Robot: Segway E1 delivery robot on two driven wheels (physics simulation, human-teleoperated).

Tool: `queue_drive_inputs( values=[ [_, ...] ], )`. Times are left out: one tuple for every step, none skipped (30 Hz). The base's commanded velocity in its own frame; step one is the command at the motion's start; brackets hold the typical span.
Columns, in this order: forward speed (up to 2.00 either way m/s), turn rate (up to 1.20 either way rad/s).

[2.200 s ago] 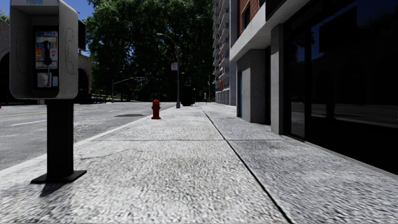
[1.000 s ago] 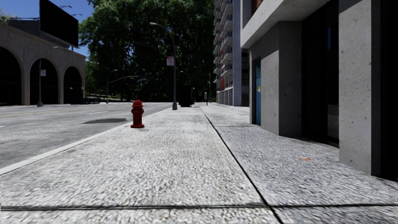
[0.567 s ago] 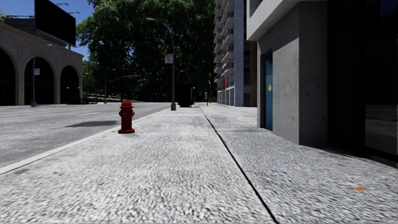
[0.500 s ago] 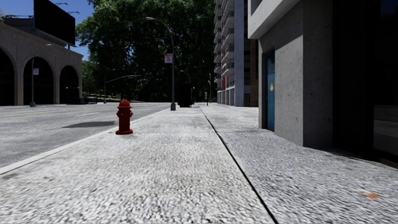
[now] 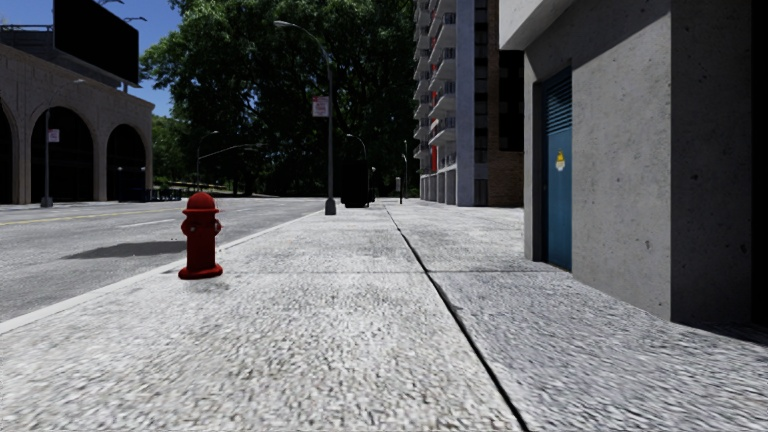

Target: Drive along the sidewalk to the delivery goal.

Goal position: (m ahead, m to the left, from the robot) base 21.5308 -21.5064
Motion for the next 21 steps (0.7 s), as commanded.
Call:
queue_drive_inputs(
  values=[
    [2.00,0.00],
    [2.00,0.00],
    [2.00,0.00],
    [2.00,0.00],
    [2.00,0.00],
    [2.00,0.00],
    [2.00,0.00],
    [2.00,0.00],
    [2.00,0.00],
    [2.00,0.00],
    [2.00,0.00],
    [2.00,0.00],
    [2.00,0.00],
    [2.00,0.00],
    [2.00,0.00],
    [2.00,0.00],
    [2.00,0.00],
    [2.00,0.00],
    [2.00,0.00],
    [2.00,0.00],
    [2.00,0.00]
  ],
)
